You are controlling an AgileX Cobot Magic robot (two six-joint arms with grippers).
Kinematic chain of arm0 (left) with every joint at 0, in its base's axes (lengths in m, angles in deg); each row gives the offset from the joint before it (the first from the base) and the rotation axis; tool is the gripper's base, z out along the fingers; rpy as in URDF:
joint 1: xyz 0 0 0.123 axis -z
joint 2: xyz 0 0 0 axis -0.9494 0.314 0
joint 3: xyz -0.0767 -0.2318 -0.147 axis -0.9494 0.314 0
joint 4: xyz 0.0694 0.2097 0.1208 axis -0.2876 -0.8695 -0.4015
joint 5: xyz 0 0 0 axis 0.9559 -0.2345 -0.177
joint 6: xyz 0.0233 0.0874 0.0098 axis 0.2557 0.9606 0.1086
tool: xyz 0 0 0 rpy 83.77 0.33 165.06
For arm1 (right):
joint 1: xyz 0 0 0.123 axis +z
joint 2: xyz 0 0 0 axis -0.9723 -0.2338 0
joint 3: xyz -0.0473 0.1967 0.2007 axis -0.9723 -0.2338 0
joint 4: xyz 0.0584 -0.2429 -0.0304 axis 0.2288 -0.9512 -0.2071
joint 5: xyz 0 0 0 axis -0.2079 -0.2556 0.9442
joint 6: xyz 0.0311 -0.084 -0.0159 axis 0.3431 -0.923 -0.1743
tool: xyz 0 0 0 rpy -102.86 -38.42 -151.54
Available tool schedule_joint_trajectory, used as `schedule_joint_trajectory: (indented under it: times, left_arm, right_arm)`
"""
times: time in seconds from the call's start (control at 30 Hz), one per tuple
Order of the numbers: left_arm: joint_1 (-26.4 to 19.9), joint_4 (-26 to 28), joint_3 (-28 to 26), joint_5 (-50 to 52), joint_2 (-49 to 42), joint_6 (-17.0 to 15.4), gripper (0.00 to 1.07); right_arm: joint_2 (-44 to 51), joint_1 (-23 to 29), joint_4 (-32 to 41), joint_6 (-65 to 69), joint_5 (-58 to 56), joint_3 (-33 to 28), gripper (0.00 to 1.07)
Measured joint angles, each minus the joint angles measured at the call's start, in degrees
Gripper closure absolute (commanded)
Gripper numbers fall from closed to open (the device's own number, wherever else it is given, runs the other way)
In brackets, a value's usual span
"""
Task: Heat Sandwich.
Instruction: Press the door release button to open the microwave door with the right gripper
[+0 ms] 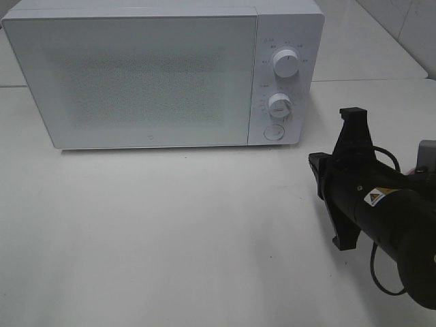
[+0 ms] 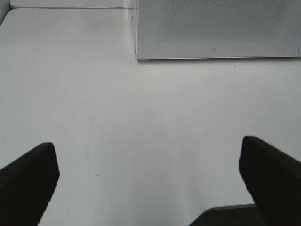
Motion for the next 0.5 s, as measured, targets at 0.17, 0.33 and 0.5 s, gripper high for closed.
schedule_joint_trajectory:
  times: [0.17,0.33,0.5]
  left_arm:
    - [0.0,0.0,0.0,0.0,0.0,0.0,0.09]
    - [0.0,0.0,0.0,0.0,0.0,0.0,0.09]
    - [0.0,0.0,0.0,0.0,0.0,0.0,0.09]
  right_arm:
    - [-0.11,-0.34,0.23,0.74,-3.38,0.23,1.07]
    - [-2.41,-1.6,0.23,0.74,-3.67,1.72,1.07]
    - [-5.9,-1.95,0.17,0.92,-3.67,4.18,1.07]
